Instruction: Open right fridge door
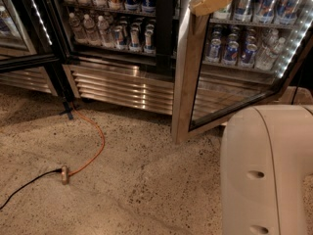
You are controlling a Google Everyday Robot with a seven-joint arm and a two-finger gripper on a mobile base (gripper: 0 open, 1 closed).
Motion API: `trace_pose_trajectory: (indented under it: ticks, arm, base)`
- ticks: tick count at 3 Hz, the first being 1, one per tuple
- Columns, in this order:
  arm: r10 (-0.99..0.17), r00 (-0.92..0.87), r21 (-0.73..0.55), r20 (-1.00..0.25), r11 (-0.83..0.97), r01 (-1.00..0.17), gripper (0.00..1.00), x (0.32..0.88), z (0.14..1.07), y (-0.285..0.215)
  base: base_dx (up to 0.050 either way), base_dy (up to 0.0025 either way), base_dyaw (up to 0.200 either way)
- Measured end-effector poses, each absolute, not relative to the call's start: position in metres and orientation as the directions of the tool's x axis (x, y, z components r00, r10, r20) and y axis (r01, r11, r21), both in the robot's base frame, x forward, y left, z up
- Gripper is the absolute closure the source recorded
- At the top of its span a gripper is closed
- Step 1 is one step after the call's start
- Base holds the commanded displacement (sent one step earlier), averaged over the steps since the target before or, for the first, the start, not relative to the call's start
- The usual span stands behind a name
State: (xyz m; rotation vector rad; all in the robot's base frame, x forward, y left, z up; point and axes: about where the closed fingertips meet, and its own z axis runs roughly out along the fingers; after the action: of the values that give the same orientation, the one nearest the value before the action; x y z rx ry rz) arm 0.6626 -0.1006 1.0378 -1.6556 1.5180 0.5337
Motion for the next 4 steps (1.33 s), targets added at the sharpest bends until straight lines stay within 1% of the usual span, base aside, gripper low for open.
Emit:
trace_pose_trajectory:
  ticks: [1, 2, 4]
  arm:
    - [-0.618, 0.187, -0.277, -0.764, 0.051, -0.96, 0.84, 0.6617, 1.0364, -0.1054]
    - [-0.618, 0.187, -0.278, -0.764, 0.052, -0.959, 0.81, 0.6613, 1.037, -0.1058]
    - [-0.618, 0.187, -0.278, -0.764, 0.053, -0.959, 0.34, 0.6623, 1.0368, -0.1052]
  base:
    - [0.0, 0.0, 0.0]
    - [0.0, 0.0, 0.0]
    - [0.0, 0.0, 0.0]
